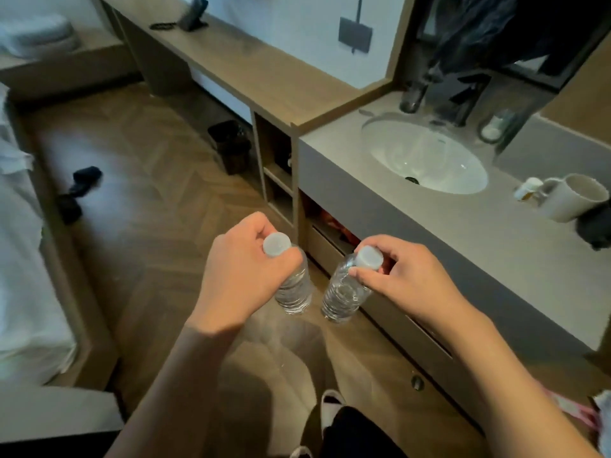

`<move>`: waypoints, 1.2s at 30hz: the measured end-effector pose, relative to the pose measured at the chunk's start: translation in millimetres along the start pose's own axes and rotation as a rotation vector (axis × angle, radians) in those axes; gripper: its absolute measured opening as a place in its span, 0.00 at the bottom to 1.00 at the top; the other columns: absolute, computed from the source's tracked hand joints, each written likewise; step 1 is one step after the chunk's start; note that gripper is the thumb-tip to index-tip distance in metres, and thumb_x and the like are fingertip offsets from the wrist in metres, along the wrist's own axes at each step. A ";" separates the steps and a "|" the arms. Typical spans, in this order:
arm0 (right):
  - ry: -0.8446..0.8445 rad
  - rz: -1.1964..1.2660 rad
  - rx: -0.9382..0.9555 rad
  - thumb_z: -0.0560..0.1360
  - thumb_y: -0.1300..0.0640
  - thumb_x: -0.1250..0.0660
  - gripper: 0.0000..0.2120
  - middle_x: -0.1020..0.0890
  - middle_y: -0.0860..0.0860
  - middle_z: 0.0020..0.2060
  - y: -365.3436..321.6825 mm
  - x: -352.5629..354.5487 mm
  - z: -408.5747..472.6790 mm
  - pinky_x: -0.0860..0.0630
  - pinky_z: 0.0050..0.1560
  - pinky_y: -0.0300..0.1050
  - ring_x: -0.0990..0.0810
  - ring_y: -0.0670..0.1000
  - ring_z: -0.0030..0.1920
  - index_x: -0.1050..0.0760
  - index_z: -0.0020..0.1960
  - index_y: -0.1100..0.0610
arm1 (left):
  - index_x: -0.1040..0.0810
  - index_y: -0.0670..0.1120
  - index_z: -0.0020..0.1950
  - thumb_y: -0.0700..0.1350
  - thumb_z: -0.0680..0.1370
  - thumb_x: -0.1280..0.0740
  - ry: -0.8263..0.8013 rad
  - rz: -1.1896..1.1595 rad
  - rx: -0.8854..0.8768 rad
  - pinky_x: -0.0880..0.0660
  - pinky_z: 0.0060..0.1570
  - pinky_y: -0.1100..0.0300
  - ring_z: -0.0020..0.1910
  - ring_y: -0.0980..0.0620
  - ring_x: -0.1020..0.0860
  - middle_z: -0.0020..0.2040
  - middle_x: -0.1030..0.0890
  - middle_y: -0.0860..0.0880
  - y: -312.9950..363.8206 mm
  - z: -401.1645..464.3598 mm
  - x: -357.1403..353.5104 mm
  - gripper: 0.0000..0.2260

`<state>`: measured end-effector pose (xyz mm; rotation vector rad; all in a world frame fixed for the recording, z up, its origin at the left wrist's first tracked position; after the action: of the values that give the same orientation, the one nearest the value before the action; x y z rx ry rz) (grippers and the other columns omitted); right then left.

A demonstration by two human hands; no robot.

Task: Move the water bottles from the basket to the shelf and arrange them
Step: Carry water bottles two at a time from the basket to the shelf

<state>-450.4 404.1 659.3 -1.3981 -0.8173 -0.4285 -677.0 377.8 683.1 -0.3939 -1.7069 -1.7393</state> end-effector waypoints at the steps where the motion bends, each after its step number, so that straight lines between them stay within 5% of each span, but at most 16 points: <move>1: -0.014 0.001 0.012 0.70 0.47 0.27 0.08 0.18 0.41 0.39 -6.0 -8.3 21.3 0.22 0.42 0.47 0.21 0.44 0.39 0.21 0.49 0.44 | 0.26 0.48 0.38 0.51 0.67 0.25 0.018 -0.004 0.029 0.25 0.33 0.55 0.35 0.53 0.22 0.34 0.21 0.52 -11.4 17.3 7.5 0.11; 9: -0.106 0.040 0.130 0.71 0.46 0.27 0.08 0.18 0.40 0.39 -58.8 -72.9 226.4 0.30 0.38 0.36 0.22 0.41 0.40 0.21 0.48 0.44 | 0.26 0.51 0.37 0.52 0.69 0.25 0.165 0.090 0.010 0.24 0.29 0.59 0.31 0.57 0.22 0.32 0.21 0.53 -77.6 185.7 68.3 0.11; 18: -0.156 0.072 0.273 0.70 0.48 0.26 0.08 0.19 0.42 0.38 -166.0 -135.7 454.4 0.25 0.41 0.40 0.22 0.43 0.40 0.21 0.47 0.46 | 0.26 0.51 0.38 0.55 0.66 0.26 0.354 0.101 0.123 0.21 0.35 0.51 0.34 0.54 0.21 0.32 0.20 0.54 -157.3 382.4 162.8 0.12; 24: -0.191 0.014 0.316 0.71 0.47 0.26 0.09 0.18 0.41 0.39 -231.3 -218.1 609.6 0.26 0.40 0.36 0.21 0.41 0.41 0.21 0.49 0.46 | 0.26 0.50 0.37 0.53 0.66 0.26 0.367 0.098 0.151 0.25 0.33 0.56 0.33 0.55 0.23 0.30 0.22 0.53 -246.7 522.0 220.6 0.11; 33: -0.176 0.077 0.362 0.70 0.49 0.25 0.08 0.18 0.41 0.39 -361.2 -293.3 826.1 0.23 0.41 0.44 0.20 0.44 0.41 0.21 0.46 0.47 | 0.26 0.50 0.38 0.53 0.67 0.27 0.342 0.141 0.174 0.29 0.34 0.59 0.37 0.55 0.23 0.32 0.22 0.54 -334.9 741.1 328.6 0.11; 36: -0.168 0.089 0.359 0.70 0.49 0.25 0.07 0.19 0.41 0.38 -387.2 -323.2 901.8 0.27 0.38 0.37 0.21 0.43 0.39 0.21 0.45 0.47 | 0.26 0.52 0.38 0.53 0.67 0.26 0.352 0.142 0.193 0.29 0.33 0.61 0.35 0.57 0.23 0.32 0.21 0.55 -371.7 808.7 357.5 0.11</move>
<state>-1162.8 1152.5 665.5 -1.1393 -0.9142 -0.0878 -1363.2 1047.6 706.0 -0.1100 -1.5325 -1.4294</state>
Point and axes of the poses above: each hand's wrist, its own z-axis towards the middle knuckle, its own x-axis out of the back of the hand, y = z × x, the point moved 4 cm from there along z, towards the middle knuckle
